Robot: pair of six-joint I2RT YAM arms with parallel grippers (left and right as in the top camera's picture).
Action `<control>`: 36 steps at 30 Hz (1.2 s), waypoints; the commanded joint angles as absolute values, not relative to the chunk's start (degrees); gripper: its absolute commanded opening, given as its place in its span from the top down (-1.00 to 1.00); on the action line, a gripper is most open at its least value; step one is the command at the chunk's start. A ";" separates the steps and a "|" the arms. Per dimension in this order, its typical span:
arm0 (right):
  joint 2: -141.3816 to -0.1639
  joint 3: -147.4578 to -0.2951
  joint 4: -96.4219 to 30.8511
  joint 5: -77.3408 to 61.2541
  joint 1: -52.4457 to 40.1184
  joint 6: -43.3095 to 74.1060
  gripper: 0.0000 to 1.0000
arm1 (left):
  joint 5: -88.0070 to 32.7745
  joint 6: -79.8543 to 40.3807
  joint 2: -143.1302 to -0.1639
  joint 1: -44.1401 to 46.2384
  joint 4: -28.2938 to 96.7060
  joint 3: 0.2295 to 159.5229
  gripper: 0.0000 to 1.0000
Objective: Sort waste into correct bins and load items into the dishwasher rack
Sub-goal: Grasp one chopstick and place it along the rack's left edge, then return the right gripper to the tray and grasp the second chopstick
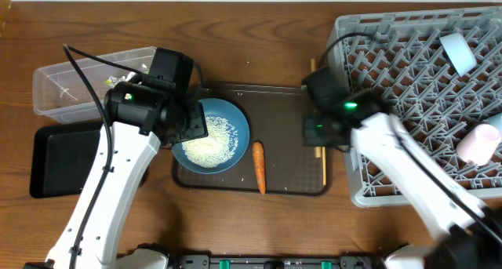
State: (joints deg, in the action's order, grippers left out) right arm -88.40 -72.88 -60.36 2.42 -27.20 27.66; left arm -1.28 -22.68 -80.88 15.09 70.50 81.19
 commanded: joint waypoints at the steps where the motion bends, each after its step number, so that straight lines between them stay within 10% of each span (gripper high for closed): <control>1: -86.35 -73.06 -63.02 3.22 -22.61 16.01 0.98 | -0.60 -23.14 -80.82 14.79 70.70 80.84 -0.22; 36: -87.55 -66.81 -62.61 6.02 -10.57 5.67 0.75 | -0.60 -23.11 -80.82 14.79 70.74 80.84 -0.23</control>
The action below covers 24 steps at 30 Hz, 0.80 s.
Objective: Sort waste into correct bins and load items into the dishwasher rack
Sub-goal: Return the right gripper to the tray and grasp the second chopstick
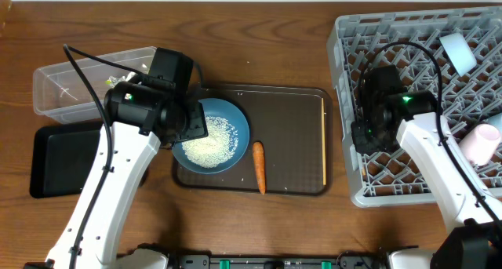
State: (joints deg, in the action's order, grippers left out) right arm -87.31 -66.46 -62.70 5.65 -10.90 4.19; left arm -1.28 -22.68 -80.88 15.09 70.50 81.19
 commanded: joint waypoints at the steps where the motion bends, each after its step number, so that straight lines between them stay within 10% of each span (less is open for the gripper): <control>1: -87.50 -67.55 -62.98 5.21 -10.61 5.78 0.73 | -0.60 -23.11 -80.82 14.79 70.72 80.84 -0.23; 10: -86.37 -78.70 -61.84 -6.39 -16.82 10.13 0.14 | -0.60 -23.14 -80.82 14.79 70.70 80.84 -0.23; 24: -98.74 -74.22 -59.05 9.56 -27.83 30.02 0.11 | -0.60 -23.14 -80.82 14.79 70.96 80.84 -0.23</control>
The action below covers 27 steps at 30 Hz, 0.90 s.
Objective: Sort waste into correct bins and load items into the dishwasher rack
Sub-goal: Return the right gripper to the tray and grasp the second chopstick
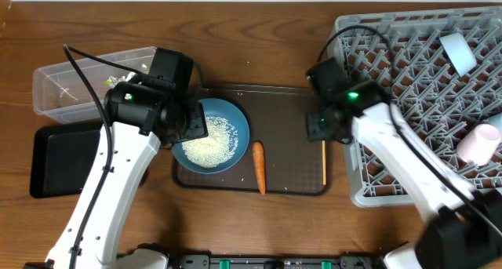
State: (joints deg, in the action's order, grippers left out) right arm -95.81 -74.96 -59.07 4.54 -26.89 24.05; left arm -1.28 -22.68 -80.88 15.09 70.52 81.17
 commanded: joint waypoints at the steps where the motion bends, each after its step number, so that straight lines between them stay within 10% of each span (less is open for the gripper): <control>1: -100.31 -74.22 -59.05 9.65 -27.83 30.98 0.11 | -0.60 -23.11 -80.82 14.79 71.11 80.84 -0.23; 20: -117.34 -74.06 -55.44 7.92 -27.83 33.43 0.13 | -0.58 -23.14 -80.82 14.79 71.13 80.84 -0.23; 27: -119.59 -74.00 -54.83 5.28 -27.83 33.43 0.67 | -0.58 -23.11 -80.82 14.79 71.13 80.84 -0.23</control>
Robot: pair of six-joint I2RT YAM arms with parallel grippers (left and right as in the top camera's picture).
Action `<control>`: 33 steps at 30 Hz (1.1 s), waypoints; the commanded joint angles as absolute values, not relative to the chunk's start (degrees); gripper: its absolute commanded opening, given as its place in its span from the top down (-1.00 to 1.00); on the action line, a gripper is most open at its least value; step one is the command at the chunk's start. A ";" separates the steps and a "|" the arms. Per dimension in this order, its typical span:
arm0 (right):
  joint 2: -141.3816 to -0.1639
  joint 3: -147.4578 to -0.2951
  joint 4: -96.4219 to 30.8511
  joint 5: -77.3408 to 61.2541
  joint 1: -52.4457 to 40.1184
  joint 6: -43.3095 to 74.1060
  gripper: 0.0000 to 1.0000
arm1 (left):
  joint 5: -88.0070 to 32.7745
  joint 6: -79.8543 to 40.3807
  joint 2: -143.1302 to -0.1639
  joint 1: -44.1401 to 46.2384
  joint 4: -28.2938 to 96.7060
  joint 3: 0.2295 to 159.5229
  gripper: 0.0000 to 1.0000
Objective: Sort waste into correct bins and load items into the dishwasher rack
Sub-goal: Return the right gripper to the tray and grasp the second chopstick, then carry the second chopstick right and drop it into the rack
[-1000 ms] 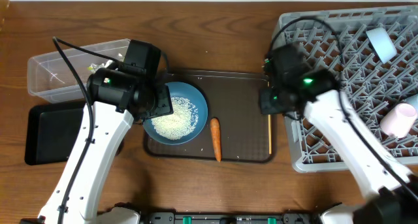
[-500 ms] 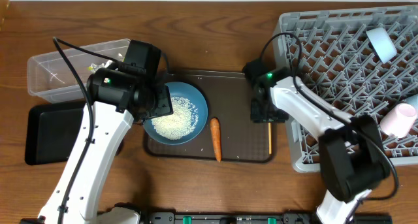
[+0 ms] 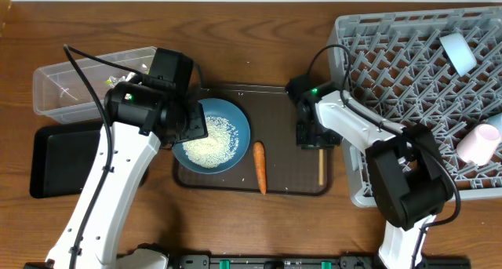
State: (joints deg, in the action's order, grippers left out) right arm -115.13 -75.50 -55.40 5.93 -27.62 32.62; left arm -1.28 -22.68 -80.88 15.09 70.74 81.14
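Note:
A blue bowl (image 3: 235, 121) of white rice sits on the left half of a dark brown tray (image 3: 278, 112). To its right lies a carrot (image 3: 258, 167). A thin wooden stick (image 3: 320, 167) lies along the tray's right side, its upper end hidden under my right gripper (image 3: 307, 134), which hangs right over it. My left gripper (image 3: 190, 125) is at the bowl's left rim. The wrists hide the fingers of both grippers.
A grey dishwasher rack (image 3: 392, 73) fills the right side, with a pale cup (image 3: 457, 51) at its back and a pink cup (image 3: 478, 142) at its right edge. A clear plastic bin (image 3: 86, 85) and a black bin (image 3: 63, 159) stand at the left.
My right gripper has moved a little left and down over the stick's upper end, with the arm now folded closer. The stick lies slightly further left. The left arm is unchanged.
My right gripper was first over the tray's right edge at the stick. Then it was over the rack's left part, and the whole stick lay bare on the tray. It was later back at the tray's right side and now covers the stick's top. My left arm stayed at the bowl.

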 commanded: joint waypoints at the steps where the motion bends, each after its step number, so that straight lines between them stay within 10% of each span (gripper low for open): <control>1: -119.59 -74.00 -54.81 4.93 -27.83 33.41 0.70 | -0.58 -23.11 -80.82 14.79 71.13 80.84 -0.23; 17: -116.18 -76.95 -57.06 2.72 -27.42 31.62 0.97 | -0.60 -23.14 -80.82 14.79 71.13 80.84 -0.23; 33: -89.76 -81.38 -64.75 5.67 -13.23 2.48 0.97 | -0.58 -23.14 -80.82 14.79 71.11 80.84 -0.23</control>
State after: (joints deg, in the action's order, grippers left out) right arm -88.60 -82.04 -63.11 2.85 -16.56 10.04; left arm -1.28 -22.68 -80.88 15.09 70.74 81.12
